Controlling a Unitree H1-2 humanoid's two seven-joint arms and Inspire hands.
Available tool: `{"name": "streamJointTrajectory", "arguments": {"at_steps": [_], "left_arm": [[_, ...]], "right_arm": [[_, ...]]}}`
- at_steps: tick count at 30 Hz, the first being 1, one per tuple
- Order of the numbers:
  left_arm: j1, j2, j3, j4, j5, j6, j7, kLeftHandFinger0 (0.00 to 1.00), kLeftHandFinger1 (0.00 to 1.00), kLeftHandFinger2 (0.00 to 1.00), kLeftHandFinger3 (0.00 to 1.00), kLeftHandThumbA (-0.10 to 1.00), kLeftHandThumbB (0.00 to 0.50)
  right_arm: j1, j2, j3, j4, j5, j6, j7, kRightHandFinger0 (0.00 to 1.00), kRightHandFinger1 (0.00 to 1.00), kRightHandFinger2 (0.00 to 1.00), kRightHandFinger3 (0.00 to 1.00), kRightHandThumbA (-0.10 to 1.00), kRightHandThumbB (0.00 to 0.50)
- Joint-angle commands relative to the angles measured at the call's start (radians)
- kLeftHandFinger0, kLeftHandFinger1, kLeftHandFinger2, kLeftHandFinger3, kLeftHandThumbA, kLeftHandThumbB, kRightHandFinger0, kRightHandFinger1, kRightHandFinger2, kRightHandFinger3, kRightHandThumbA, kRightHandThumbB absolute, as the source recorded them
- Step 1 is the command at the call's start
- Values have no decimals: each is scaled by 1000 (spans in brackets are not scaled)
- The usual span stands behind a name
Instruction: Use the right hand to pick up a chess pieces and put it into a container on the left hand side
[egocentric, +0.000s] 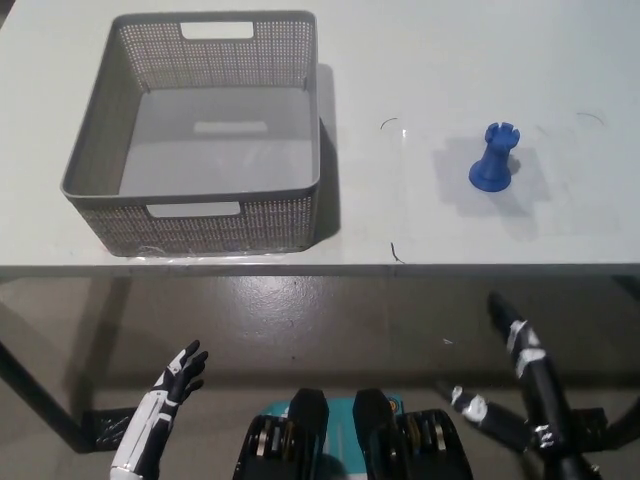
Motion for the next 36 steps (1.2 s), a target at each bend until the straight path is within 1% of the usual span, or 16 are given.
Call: {"name": "streamJointTrajectory", "arguments": {"at_steps": [1,3,4,6,7,10,11,12,16,19,21,25,27,31,33,36], "left_arm": [[-12,15,3,-22,7,-39,-8,1000,1000,1000,1000,1000,358],[-11,15,1,-20,2,-41,-14,1000,1000,1000,1000,1000,351],[-10,16,0,-23,6,-39,-13,1000,1000,1000,1000,1000,355],[-10,17,1,-27,7,-33,-12,1000,1000,1000,1000,1000,357],[-12,18,3,-24,12,-38,-8,1000,1000,1000,1000,1000,353],[-11,16,3,-24,11,-34,-9,1000,1000,1000,1000,1000,355],[-12,14,3,-22,8,-35,-10,1000,1000,1000,1000,1000,357],[-10,14,3,-25,9,-29,-10,1000,1000,1000,1000,1000,356],[-6,14,1,-21,14,-32,-9,1000,1000,1000,1000,1000,366],[-13,15,3,-11,16,-41,-6,1000,1000,1000,1000,1000,377],[-16,15,4,-9,12,-43,-8,1000,1000,1000,1000,1000,365],[-3,17,3,-21,13,-37,-9,1000,1000,1000,1000,1000,351],[-6,17,1,-21,19,-34,-8,1000,1000,1000,1000,1000,351],[-10,20,1,-23,15,-28,-12,1000,1000,1000,1000,1000,359],[-8,20,1,-26,17,-24,-12,1000,1000,1000,1000,1000,366],[-7,21,0,-19,14,-25,-14,1000,1000,1000,1000,1000,360]], "right_arm": [[-91,-3,-44,-69,-32,-11,-43,1000,1000,1000,1000,1000,366],[-130,-9,-66,-62,-39,-5,-54,1000,1000,1000,1000,1000,345],[-176,-11,-88,-51,-61,2,-77,1000,1000,1000,1000,1000,361],[-207,-12,-101,-42,-59,13,-77,1000,1000,1000,1000,1000,353],[-251,-20,-116,-30,-77,54,-84,1000,1000,1000,1000,1000,370],[-306,-31,-138,1,-56,90,-80,1000,1000,1000,1000,1000,374],[-341,-33,-153,19,-39,126,-83,1000,1000,1000,1000,1000,403],[-366,-36,-161,37,-23,144,-81,1000,1000,1000,1000,1000,410],[-469,-51,-187,147,-17,195,-86,1000,1000,1000,1000,1000,400],[-534,-60,-199,248,-12,185,-96,1000,1000,1000,1000,1000,408],[-588,-69,-205,330,-6,191,-99,1000,1000,1000,1000,1000,419],[-654,-81,-211,460,-1,167,-109,1000,1000,1000,1000,1000,414],[-699,-90,-219,536,13,174,-111,1000,1000,1000,1000,1000,396],[-771,-109,-209,658,-7,181,-133,1000,1000,1000,1000,1000,420],[-814,-116,-208,744,-11,166,-154,1000,1000,1000,1000,1000,417],[-864,-123,-202,848,-10,155,-169,1000,1000,1000,1000,1000,411]]}}
